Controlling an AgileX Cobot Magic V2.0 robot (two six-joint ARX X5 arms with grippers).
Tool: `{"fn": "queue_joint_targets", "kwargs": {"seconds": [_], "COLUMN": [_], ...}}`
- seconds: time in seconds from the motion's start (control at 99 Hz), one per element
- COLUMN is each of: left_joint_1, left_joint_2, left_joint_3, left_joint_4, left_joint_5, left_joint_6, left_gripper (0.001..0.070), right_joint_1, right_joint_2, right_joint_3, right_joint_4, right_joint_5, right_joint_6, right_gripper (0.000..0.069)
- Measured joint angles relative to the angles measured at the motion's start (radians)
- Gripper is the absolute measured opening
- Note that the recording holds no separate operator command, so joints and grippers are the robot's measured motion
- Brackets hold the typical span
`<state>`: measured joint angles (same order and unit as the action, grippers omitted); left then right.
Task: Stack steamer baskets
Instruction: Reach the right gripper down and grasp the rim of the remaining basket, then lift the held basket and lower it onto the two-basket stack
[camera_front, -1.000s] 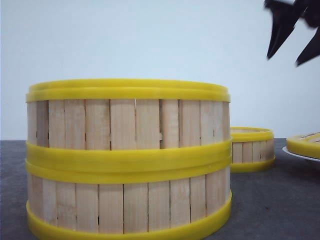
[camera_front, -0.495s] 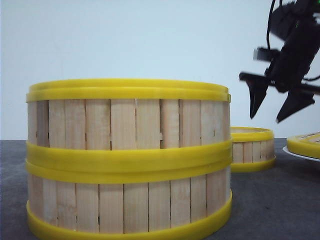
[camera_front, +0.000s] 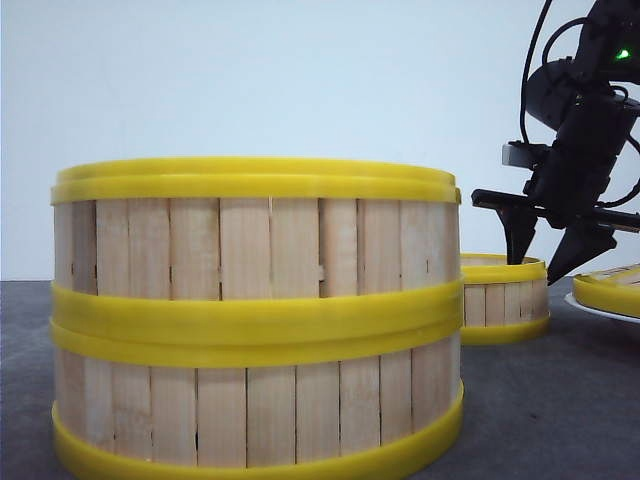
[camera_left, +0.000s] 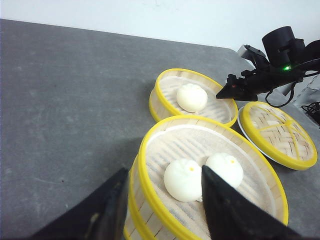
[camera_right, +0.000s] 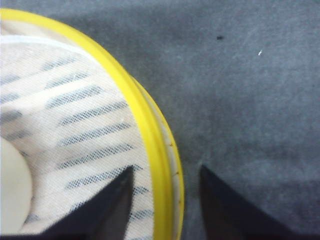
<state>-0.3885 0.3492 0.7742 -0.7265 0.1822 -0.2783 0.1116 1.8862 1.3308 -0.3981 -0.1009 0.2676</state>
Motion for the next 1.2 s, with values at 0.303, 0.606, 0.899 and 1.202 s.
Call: {"fn": "queue_joint_targets", "kwargs": {"seconds": [0.303,0.606,0.899,1.202], "left_joint_1": [0.000,0.000,0.000,0.000], "left_joint_2": [0.000,0.000,0.000,0.000], "left_joint_3": [0.000,0.000,0.000,0.000], "left_joint_4": [0.000,-0.007,-0.025,-0.026], "left_joint_5": [0.000,0.000,0.000,0.000], "left_joint_6": [0.000,0.000,0.000,0.001], "left_gripper": [0.0269,0.0269,0.0269,0.0269], "right_joint_1": [0.018,0.016,0.015,0.078], "right_joint_2": [0.018,-0.007,-0.211,-0.466], "right_joint_3": [0.000,0.067,0.198,0.198], "right_joint_4": [0.024,-0.005,-0.139,-0.333], "right_joint_5": [0.055,0.061,0.028,-0.120], "right_joint_6": [0.015,0.026,-0.029,-0.128], "right_gripper": [0.0035,0.0029,0.0029,0.0029]}}
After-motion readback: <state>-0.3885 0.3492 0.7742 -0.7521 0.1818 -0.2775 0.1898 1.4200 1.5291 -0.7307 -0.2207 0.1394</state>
